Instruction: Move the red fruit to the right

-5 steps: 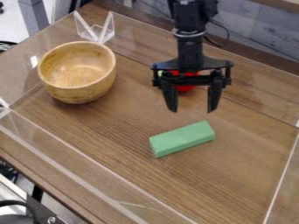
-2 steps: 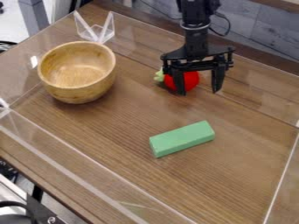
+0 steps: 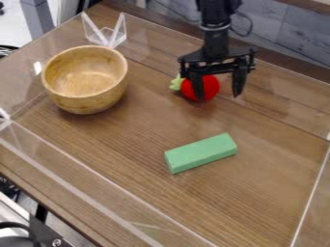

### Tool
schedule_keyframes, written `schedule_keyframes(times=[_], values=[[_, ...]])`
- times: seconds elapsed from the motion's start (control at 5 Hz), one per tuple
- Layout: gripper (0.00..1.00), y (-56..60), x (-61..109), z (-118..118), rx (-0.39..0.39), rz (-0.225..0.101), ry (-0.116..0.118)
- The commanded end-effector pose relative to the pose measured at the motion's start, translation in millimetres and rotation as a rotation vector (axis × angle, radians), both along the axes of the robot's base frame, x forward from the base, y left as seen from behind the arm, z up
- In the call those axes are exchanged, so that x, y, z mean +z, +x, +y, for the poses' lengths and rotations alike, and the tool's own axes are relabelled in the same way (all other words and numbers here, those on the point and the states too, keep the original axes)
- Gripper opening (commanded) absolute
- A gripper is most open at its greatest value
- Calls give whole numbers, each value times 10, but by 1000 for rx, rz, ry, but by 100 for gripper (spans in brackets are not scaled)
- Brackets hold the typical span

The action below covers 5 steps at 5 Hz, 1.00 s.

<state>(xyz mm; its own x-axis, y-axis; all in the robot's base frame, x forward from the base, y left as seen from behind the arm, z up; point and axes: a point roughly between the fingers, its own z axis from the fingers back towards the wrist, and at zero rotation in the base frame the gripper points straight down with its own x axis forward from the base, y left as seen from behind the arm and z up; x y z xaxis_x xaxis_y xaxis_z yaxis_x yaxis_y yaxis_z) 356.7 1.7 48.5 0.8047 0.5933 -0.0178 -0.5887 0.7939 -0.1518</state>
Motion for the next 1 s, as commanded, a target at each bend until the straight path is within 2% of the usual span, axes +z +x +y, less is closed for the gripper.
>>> schedule_keyframes(times=[0.0, 0.2, 0.4, 0.6, 0.8], values=[[100, 105, 41, 87, 54, -54, 13], [100, 80, 39, 93, 140, -64, 28], [0, 63, 39, 87, 219, -72, 41], [100, 79, 14, 29, 237, -76, 47], [100, 93, -21, -23, 250, -76, 58]])
